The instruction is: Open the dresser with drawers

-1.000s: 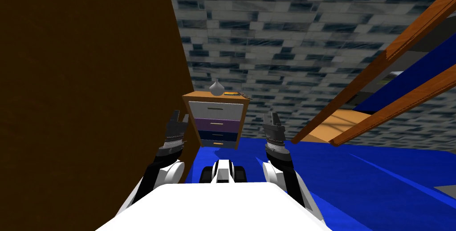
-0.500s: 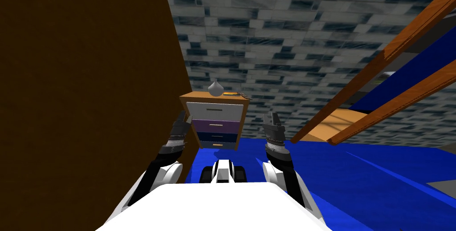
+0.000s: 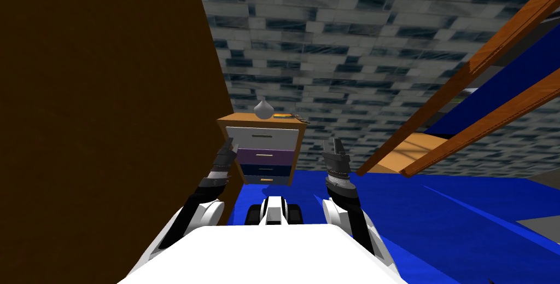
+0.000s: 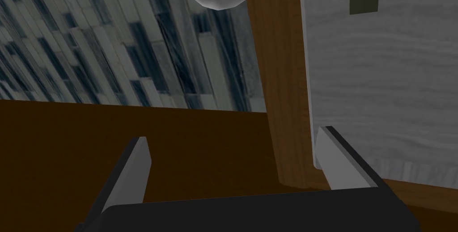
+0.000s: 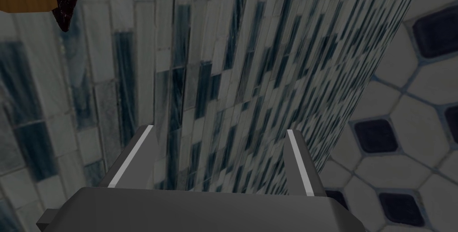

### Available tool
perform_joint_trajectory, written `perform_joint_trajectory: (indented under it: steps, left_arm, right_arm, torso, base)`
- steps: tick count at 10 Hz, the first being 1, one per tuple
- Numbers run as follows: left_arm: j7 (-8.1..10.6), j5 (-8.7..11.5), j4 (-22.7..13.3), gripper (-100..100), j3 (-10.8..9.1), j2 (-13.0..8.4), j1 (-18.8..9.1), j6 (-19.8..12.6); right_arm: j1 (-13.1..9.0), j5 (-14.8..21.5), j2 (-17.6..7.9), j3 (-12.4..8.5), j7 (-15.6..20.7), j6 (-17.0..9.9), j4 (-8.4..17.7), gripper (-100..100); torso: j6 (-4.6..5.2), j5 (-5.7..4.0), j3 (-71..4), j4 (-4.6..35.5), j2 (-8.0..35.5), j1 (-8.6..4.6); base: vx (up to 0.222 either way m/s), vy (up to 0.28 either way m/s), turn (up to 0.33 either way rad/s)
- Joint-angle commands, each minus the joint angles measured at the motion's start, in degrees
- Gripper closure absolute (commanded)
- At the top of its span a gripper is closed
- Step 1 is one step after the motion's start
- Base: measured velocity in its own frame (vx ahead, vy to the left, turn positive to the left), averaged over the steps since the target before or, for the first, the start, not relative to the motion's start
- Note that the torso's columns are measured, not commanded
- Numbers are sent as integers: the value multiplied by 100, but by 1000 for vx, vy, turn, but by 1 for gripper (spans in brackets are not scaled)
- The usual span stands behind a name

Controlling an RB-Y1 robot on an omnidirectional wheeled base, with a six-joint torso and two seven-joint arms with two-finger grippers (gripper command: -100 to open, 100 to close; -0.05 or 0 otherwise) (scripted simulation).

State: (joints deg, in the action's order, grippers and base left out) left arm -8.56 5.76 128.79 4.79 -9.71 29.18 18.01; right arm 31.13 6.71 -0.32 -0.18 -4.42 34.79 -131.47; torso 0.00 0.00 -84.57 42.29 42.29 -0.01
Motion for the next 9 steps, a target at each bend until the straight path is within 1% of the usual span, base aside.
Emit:
perform_joint_trajectory:
  steps: [1,2,3,5,6,9]
  left_arm:
    - [9,-12,8,-100,29,-6,-26,-284]
    - [13,-16,14,-100,41,-6,-29,-376]
    - [20,-24,25,-100,63,-2,-33,-555]
    - [28,-32,31,-100,84,-1,-39,-733]
    - [36,-40,34,-100,106,-2,-45,-914]
    - [49,-53,40,-100,141,4,-55,-1207]
  right_arm:
    - [0,0,0,0,0,0,0,0]
    - [0,0,0,0,0,0,0,0]
    - [0,0,0,0,0,0,0,0]
    - [0,0,0,0,0,0,0,0]
    - [0,0,0,0,0,0,0,0]
    - [0,0,0,0,0,0,0,0]
  torso:
    - [0,0,-1,0,-1,0]
    - [0,0,-1,0,-1,1]
    - [0,0,0,0,0,1]
    - [0,0,-1,-1,-1,0]
    - [0,0,1,0,1,1]
    - [0,0,0,0,1,1]
  base:
    - [34,7,-22]
    - [34,7,-25]
    - [42,3,-41]
    - [36,4,-27]
    - [47,7,-43]
    - [39,8,-26]
